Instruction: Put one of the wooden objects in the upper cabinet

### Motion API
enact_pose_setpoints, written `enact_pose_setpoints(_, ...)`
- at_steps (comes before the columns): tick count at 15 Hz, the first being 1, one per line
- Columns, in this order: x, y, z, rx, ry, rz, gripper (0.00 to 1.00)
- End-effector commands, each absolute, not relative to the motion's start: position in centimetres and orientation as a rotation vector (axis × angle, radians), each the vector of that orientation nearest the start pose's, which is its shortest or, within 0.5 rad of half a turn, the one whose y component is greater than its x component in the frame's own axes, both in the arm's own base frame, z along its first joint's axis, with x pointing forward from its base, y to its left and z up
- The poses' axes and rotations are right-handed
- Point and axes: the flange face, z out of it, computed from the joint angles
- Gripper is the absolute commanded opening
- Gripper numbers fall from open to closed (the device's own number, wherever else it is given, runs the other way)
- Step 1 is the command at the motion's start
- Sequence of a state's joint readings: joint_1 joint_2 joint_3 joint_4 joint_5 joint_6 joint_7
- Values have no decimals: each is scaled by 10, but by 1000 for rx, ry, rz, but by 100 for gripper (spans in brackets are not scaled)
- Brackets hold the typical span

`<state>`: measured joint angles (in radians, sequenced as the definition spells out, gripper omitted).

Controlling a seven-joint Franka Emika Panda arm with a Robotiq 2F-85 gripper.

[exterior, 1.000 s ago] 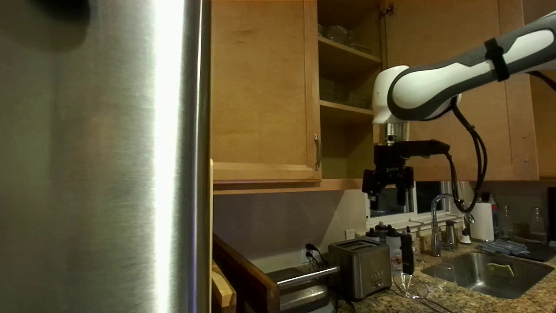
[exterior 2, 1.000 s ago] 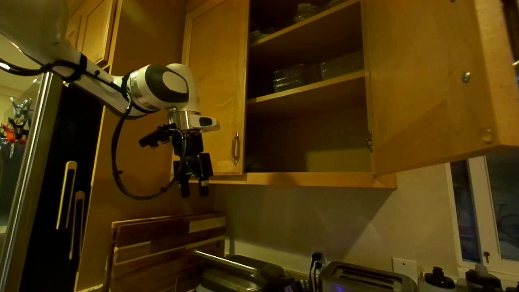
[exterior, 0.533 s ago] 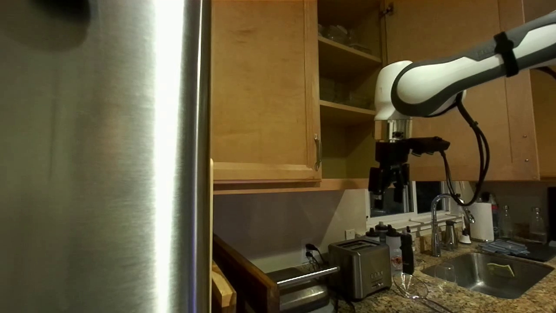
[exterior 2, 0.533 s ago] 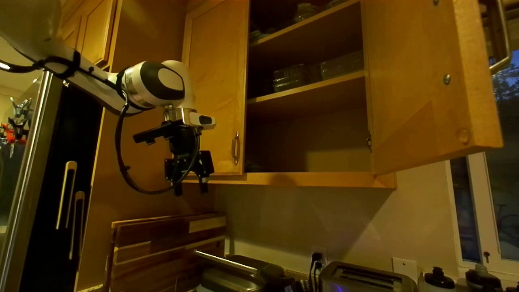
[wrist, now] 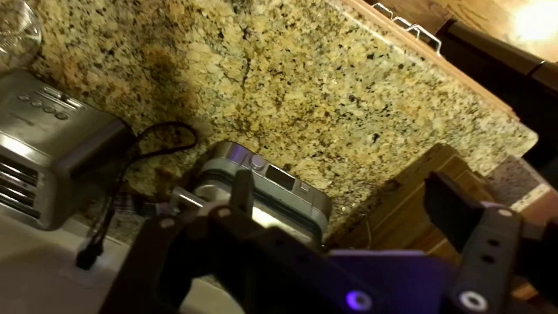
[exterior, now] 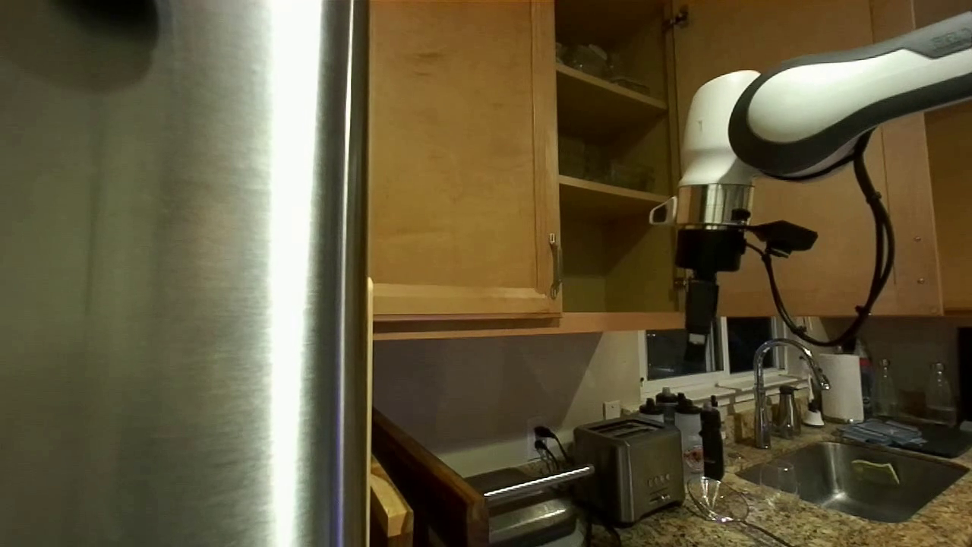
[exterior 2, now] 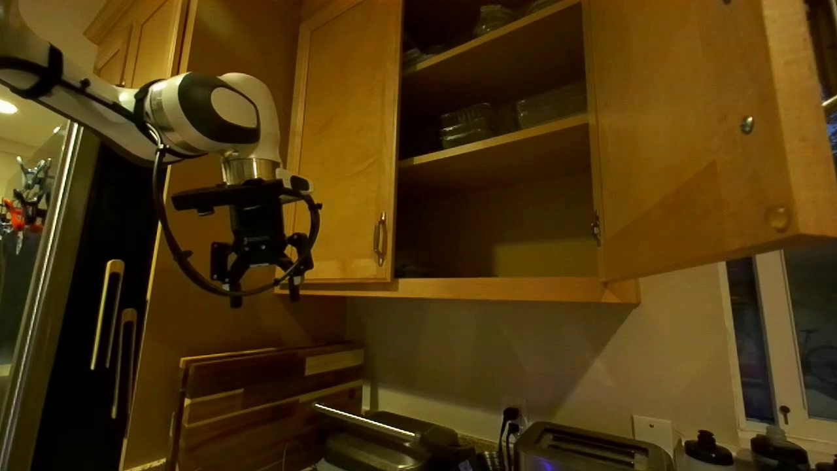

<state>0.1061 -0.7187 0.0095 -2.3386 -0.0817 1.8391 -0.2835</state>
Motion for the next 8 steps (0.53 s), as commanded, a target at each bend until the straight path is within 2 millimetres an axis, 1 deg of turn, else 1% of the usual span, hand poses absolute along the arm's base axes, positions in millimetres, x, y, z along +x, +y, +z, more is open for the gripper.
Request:
enact_pose_setpoints(1, 331, 65, 601, -3053, -962, -341, 100)
enact_pose_setpoints(6, 333, 118, 596, -2910, -1391, -291, 100)
enact_pose_setpoints(8, 336, 132, 596, -2854, -1521, -287, 100)
